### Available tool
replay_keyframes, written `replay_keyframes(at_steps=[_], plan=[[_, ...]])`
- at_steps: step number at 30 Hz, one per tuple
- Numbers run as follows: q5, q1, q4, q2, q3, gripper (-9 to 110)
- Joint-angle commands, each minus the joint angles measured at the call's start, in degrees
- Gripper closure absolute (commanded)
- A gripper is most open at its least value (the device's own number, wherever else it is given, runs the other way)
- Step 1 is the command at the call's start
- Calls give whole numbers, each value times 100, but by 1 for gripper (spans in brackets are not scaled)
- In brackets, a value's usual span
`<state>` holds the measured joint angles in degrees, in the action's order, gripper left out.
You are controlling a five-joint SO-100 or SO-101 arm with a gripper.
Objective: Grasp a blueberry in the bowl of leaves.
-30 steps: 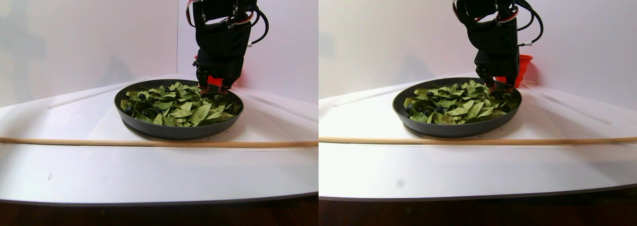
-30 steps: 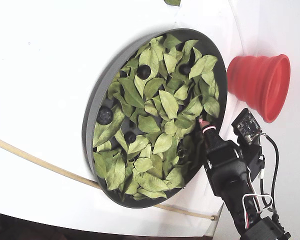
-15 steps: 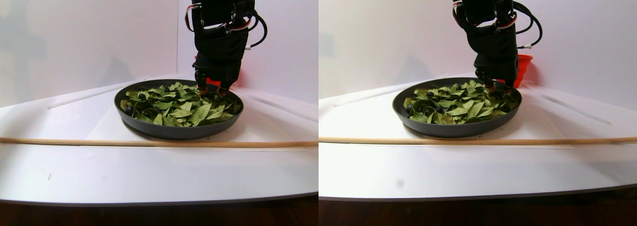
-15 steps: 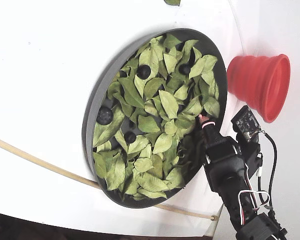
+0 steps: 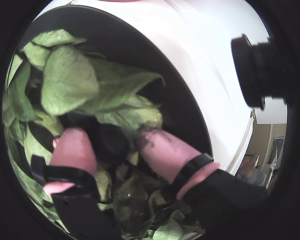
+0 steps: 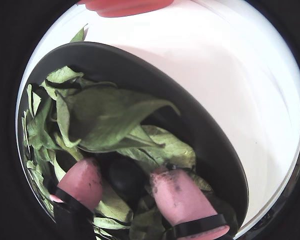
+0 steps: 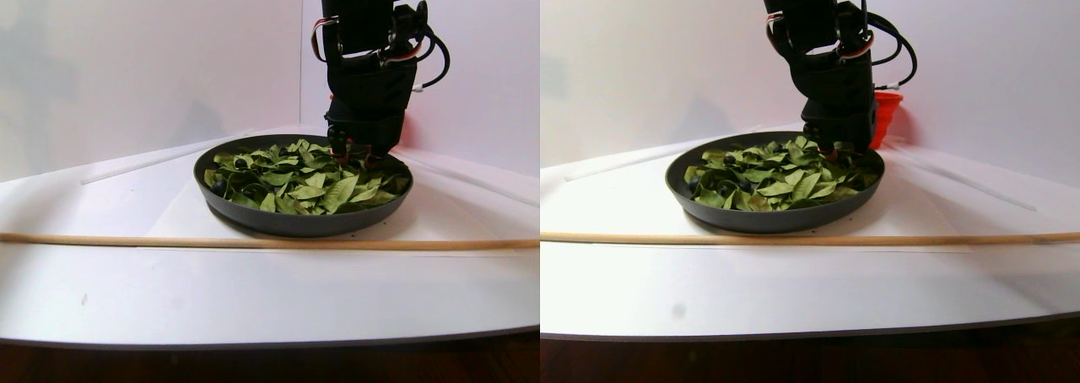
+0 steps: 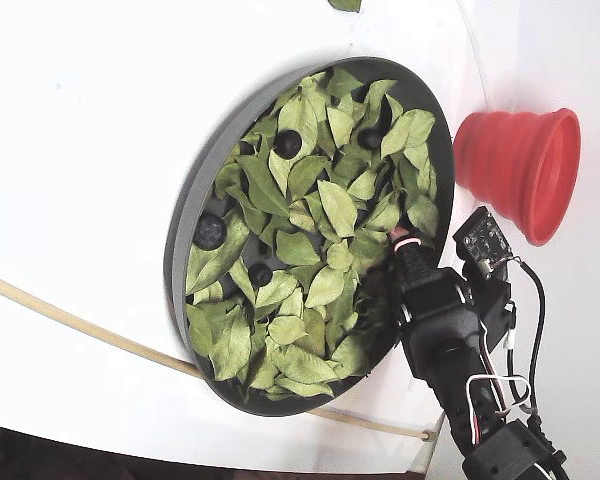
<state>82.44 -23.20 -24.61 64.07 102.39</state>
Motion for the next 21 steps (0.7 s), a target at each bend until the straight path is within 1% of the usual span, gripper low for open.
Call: replay_keyframes(at_steps=[1,10,21], plan=[[-9,9,-97,105,-316,83],[-18,18,-105,0,-343,82],[97,44,-185,62,62,82]])
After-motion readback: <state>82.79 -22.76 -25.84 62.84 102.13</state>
